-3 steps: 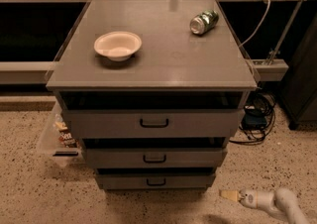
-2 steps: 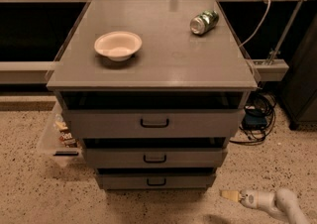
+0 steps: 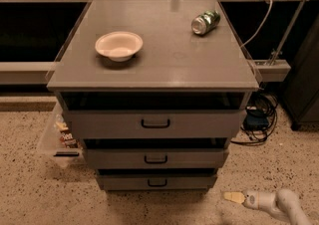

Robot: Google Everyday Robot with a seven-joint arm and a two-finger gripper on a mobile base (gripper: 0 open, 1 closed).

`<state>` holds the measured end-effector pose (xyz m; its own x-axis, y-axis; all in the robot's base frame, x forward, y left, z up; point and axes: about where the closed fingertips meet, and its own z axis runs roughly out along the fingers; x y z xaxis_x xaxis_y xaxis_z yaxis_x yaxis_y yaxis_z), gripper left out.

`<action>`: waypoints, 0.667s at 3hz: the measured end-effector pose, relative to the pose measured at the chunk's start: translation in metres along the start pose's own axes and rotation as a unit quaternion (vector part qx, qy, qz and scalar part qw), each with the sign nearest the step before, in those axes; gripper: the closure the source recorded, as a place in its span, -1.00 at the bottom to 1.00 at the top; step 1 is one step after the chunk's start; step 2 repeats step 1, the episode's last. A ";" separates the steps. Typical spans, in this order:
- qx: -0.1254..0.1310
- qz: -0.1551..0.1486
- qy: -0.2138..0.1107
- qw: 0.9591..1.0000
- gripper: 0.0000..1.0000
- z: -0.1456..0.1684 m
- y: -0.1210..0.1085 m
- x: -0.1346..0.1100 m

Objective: Close bottom drawer

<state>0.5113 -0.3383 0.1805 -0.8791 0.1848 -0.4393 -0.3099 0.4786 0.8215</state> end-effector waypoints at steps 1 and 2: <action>0.000 0.000 0.000 1.000 -1.00 0.000 0.000 0.000; 0.000 0.000 0.000 1.000 -1.00 0.000 0.000 0.000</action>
Offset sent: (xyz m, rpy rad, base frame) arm 0.0000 0.0000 0.0000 0.0000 0.0000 0.0000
